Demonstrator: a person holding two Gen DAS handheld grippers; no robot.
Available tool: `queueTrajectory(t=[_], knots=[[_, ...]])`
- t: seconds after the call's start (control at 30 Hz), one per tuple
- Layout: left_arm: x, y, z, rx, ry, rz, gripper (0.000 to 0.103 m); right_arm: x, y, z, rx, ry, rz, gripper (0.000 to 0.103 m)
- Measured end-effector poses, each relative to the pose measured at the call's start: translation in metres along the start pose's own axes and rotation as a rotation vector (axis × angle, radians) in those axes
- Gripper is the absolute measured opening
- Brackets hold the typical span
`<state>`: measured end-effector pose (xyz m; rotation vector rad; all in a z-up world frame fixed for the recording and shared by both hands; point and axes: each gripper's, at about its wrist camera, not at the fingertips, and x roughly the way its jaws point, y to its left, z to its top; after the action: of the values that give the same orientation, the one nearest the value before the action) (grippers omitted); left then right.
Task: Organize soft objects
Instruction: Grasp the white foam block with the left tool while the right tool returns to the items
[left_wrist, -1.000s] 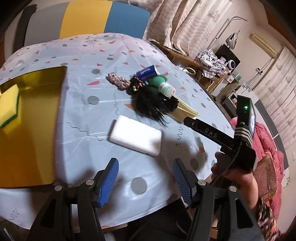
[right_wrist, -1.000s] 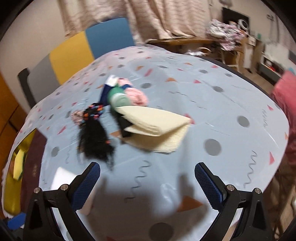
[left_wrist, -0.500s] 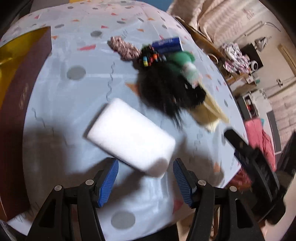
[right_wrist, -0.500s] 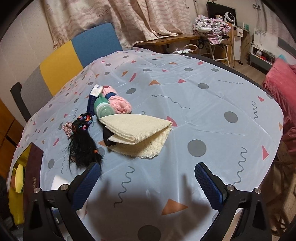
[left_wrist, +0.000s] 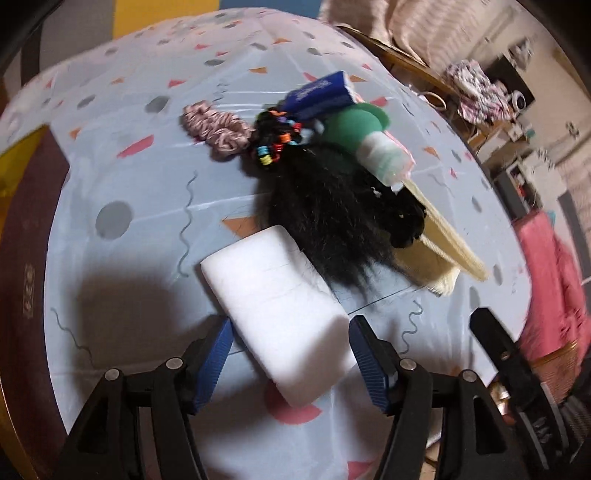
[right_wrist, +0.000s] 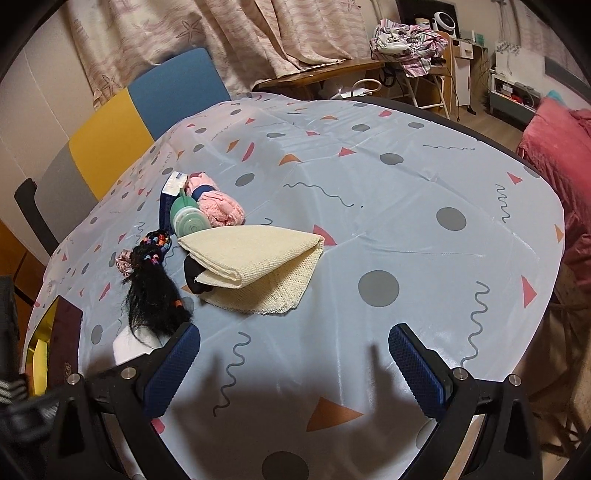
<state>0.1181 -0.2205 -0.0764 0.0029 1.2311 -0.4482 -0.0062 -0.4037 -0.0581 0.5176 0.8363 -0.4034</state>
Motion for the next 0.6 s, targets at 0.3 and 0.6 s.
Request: queueTrajectory(t=[0.3,0.6], knots=[[0.005,-0.001,0.004,0.006,-0.029,0.049,0.082,0.001,-0.012,0.001,0.035,-0.012,-0.031,0.103],[-0.003,0.013,-0.012,0.159,-0.129,0.092,0.074,0.001,-0.014,0.001,0.021,-0.022,-0.028,0.103]])
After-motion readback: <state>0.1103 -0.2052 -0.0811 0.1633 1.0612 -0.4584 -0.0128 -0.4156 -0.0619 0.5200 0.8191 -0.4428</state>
